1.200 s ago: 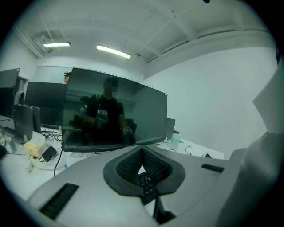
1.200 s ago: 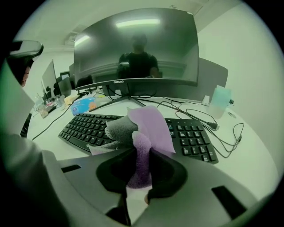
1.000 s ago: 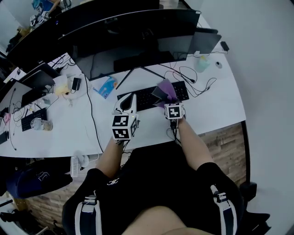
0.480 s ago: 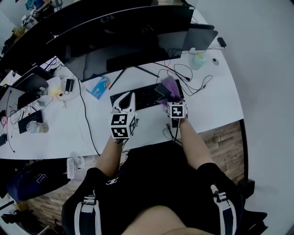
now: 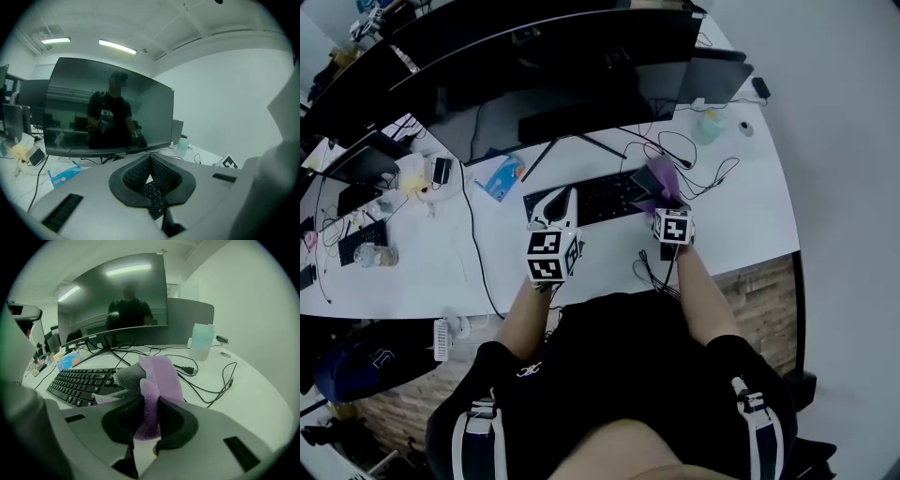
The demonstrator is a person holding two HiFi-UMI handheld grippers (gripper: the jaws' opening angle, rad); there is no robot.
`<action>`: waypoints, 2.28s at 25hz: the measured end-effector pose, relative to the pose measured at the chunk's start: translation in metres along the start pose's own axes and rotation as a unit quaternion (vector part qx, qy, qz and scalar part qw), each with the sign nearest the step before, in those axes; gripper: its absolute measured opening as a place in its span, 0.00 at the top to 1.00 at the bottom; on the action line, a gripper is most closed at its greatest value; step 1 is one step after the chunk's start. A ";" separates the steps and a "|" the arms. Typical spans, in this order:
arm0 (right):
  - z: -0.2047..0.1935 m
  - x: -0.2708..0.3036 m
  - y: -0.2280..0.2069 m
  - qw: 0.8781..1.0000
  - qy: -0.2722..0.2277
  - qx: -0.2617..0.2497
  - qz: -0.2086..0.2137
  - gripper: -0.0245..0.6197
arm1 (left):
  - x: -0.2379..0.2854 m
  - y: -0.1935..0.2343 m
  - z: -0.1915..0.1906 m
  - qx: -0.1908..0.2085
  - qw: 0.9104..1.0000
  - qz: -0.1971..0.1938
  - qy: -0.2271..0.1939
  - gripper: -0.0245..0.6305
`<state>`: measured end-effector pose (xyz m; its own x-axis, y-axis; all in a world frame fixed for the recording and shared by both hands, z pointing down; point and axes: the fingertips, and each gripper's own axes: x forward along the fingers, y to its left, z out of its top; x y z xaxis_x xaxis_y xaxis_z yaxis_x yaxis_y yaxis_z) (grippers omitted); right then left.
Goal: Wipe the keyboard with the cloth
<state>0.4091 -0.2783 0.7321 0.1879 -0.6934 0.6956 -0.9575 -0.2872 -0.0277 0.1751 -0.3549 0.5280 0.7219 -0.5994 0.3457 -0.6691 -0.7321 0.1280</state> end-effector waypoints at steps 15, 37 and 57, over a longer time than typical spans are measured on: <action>0.041 0.025 -0.012 0.999 0.029 -0.030 0.008 0.82 | 0.002 0.004 0.004 0.004 0.999 0.036 0.005 0.95; 0.050 0.043 0.073 0.996 0.027 -0.082 0.029 0.83 | -0.075 0.051 0.002 0.011 0.997 0.081 -0.004 0.95; 0.034 0.026 0.183 0.991 0.025 -0.130 0.034 0.83 | -0.169 0.132 -0.009 -0.006 0.992 0.119 -0.034 0.95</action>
<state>0.2460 -0.3713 0.7202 0.1168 -0.6693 0.7338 -0.9928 -0.0575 0.1055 -0.0369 -0.3469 0.4944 0.5527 -0.7759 0.3043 -0.8241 -0.5632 0.0608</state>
